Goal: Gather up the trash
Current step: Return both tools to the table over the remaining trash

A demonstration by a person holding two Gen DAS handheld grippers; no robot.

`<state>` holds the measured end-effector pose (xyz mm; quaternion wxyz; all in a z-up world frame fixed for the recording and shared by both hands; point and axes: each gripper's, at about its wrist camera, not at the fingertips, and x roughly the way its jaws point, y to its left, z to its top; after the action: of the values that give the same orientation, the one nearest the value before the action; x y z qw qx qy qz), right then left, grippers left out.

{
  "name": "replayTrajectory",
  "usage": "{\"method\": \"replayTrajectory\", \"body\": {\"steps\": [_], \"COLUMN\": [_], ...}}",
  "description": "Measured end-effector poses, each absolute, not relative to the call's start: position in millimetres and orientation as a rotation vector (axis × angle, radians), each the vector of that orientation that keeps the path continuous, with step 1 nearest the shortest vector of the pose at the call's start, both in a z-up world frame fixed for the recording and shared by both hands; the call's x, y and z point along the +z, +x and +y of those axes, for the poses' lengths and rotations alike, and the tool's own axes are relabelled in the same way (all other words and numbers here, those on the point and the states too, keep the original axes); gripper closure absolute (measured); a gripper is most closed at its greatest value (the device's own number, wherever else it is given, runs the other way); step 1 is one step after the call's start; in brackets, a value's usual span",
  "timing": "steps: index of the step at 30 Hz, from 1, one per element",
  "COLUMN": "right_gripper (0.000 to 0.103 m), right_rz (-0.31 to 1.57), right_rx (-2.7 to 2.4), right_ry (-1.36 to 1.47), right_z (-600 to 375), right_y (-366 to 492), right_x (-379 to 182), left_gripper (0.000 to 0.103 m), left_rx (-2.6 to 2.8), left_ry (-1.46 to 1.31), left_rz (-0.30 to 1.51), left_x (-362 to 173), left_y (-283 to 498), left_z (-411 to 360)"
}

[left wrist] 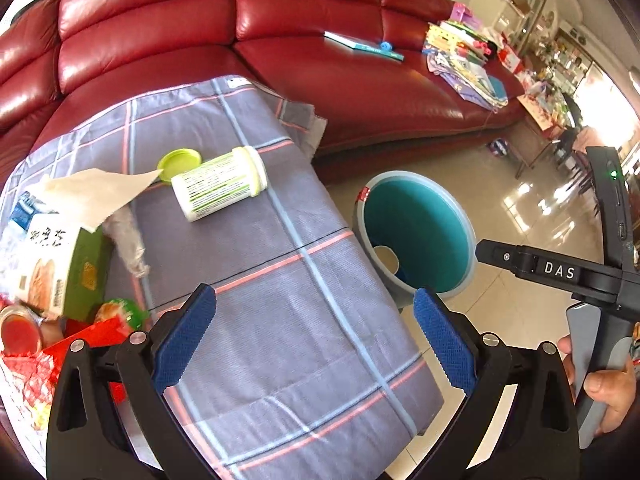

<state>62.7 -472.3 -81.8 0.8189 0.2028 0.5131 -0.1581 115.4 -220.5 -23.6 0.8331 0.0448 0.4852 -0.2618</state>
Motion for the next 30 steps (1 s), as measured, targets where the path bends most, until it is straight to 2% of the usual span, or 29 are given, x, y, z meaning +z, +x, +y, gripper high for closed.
{"method": "replayTrajectory", "body": {"steps": [17, 25, 30], "right_gripper": [0.011, 0.011, 0.011], "right_rz": [1.114, 1.15, 1.186], "right_rx": [-0.126, -0.009, 0.049], "right_ry": [0.266, 0.177, 0.139], "right_z": [-319.3, -241.5, -200.7], "right_y": [78.2, 93.4, 98.8], "right_x": [-55.3, -59.9, -69.7], "left_gripper": [0.004, 0.004, 0.004], "left_rx": [-0.363, -0.205, -0.187], "left_ry": [0.013, -0.095, -0.185], "left_rz": [1.024, 1.069, 1.135], "left_x": [-15.9, -40.8, -66.7], "left_y": [88.8, 83.2, 80.4], "left_z": [-55.1, 47.0, 83.1]}}
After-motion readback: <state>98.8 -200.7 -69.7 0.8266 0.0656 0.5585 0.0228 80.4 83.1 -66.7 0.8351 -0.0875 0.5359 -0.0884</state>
